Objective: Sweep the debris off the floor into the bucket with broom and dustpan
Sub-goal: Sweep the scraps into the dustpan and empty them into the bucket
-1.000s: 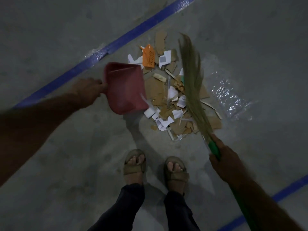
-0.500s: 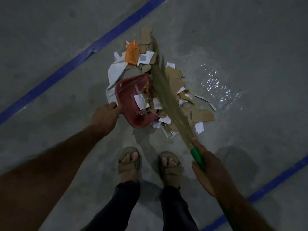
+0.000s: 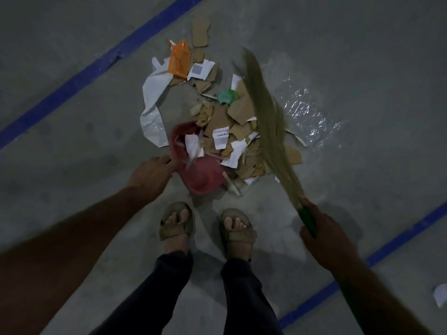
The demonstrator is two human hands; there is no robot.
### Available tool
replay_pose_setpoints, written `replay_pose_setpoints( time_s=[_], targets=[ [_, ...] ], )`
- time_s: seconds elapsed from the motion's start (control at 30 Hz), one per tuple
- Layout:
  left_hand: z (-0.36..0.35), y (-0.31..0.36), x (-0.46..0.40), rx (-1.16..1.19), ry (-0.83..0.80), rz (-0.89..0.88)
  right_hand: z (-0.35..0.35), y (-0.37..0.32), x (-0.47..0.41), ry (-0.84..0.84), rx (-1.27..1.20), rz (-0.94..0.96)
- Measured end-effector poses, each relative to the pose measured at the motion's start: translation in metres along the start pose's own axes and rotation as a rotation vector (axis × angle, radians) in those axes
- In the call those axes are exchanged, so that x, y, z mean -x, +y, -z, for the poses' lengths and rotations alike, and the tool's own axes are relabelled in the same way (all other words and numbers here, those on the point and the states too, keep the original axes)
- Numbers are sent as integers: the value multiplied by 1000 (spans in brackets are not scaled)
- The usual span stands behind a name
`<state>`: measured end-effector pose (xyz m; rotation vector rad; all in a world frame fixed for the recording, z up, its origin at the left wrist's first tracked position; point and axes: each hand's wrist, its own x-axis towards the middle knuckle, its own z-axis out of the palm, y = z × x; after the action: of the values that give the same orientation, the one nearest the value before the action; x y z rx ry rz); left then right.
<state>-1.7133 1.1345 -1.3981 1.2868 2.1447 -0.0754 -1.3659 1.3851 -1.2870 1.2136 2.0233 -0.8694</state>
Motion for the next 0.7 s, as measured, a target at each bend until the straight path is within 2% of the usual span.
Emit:
replay_pose_setpoints(
  time_s=[0.17,0.3,0.5,0.7],
  targets=[
    [-20,56,-30,69,37,2,-17,1,2,-57,-48,71],
    [-36,83,-23,98,58,50,-31,6,23,-73,-27,144],
    [-16,105,47,188,107,130,-46,18,110,-105,-147,159],
    [49,139,133,189,77,184,-2,6,219,-93,-155,202]
  ],
)
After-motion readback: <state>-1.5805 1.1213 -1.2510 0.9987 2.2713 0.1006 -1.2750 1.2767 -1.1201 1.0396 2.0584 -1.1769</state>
